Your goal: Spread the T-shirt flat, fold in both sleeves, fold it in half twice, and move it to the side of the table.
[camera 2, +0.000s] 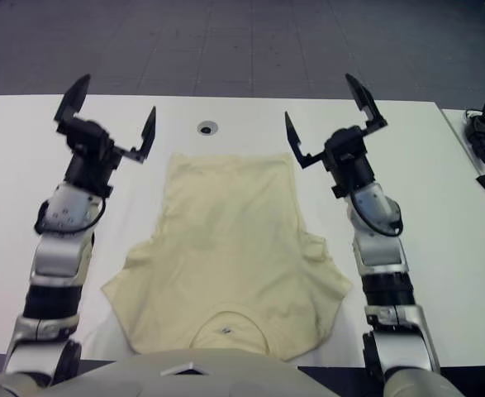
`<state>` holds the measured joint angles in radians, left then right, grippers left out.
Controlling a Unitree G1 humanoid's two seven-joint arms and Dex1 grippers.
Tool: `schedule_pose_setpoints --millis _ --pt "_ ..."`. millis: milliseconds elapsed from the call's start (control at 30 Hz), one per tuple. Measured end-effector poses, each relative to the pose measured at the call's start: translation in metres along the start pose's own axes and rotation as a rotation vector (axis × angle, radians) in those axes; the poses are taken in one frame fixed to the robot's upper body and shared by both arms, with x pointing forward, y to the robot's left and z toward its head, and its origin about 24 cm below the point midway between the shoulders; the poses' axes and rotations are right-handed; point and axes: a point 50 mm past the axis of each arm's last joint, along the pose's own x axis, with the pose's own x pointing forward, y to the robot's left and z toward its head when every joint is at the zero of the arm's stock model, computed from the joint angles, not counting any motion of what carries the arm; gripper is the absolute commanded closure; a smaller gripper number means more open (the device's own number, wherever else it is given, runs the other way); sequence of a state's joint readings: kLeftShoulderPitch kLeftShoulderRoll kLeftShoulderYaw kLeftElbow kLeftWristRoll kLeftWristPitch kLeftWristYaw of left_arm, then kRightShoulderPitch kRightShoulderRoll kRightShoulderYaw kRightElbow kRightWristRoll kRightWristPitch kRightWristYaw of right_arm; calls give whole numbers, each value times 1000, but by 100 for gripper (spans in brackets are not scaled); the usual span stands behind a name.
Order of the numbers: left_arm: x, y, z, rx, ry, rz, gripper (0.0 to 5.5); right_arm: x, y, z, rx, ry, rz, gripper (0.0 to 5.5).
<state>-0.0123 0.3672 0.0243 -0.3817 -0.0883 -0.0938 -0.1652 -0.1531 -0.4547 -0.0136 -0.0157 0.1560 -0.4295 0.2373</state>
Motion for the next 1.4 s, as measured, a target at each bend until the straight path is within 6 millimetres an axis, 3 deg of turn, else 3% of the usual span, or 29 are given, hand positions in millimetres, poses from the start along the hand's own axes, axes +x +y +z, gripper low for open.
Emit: schedule_pose_setpoints --millis 133,300,600,833,967,1133,1400 --pt "-69 -15 4 -160 155 59 10 -44 11 -5 156 113 -70 12" --pt "-139 -35 25 -382 292 234 10 -78 14 4 227 212 -129 12" --pt "-197 -65 32 -768 510 413 10 -79 10 10 243 248 -144 12" --pt "-218 -72 13 -988 655 574 10 -79 5 13 219 252 -142 12" --pt "-214 -68 1 -1011 654 602 10 -78 4 15 206 247 -138 12" --pt "-207 -59 -12 -1014 647 632 86 -80 1 18 194 243 -157 10" --pt "-206 -63 -19 -1064 686 618 208 -75 3 18 175 231 -137 10"
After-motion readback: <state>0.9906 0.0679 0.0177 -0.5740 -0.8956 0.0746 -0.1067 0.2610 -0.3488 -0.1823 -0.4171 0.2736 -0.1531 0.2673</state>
